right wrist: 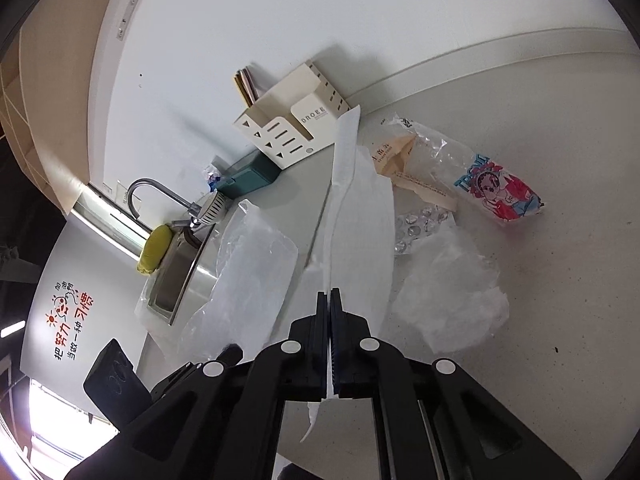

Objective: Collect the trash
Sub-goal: 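Carry both white plastic bags down over the wastebasket with both tools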

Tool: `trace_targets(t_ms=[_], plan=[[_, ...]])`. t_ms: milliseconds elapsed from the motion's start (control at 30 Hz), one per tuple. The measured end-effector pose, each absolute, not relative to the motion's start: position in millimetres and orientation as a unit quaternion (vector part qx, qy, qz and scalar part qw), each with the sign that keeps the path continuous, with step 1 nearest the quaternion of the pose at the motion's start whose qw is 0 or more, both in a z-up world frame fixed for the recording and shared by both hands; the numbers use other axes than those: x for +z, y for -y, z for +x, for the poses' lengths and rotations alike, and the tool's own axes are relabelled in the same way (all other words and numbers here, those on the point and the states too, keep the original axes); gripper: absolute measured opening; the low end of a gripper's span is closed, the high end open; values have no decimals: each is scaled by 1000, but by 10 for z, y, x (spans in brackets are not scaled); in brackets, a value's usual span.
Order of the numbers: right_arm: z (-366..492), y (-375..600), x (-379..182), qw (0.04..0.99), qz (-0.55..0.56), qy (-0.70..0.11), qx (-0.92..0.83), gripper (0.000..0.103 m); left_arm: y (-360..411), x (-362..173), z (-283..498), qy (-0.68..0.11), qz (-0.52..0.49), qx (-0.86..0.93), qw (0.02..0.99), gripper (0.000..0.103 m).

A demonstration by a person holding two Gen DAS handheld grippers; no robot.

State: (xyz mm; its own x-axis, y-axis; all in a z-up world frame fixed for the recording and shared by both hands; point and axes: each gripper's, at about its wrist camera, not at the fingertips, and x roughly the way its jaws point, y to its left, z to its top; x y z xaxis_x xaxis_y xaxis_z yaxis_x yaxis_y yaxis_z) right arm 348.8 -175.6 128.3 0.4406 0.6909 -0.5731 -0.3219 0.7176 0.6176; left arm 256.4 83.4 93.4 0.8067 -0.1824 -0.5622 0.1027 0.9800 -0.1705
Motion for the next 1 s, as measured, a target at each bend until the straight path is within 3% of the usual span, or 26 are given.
trace_targets(t_ms=[467,1000], plan=[[2843,1856,1818,832,217,-390,330,6,-725,1291,1983,-278,-59,-89,955,4],[1406,2092,2424,856,182,-336,349,6,-515,1639,1016,-245,-40,-121,961,4]])
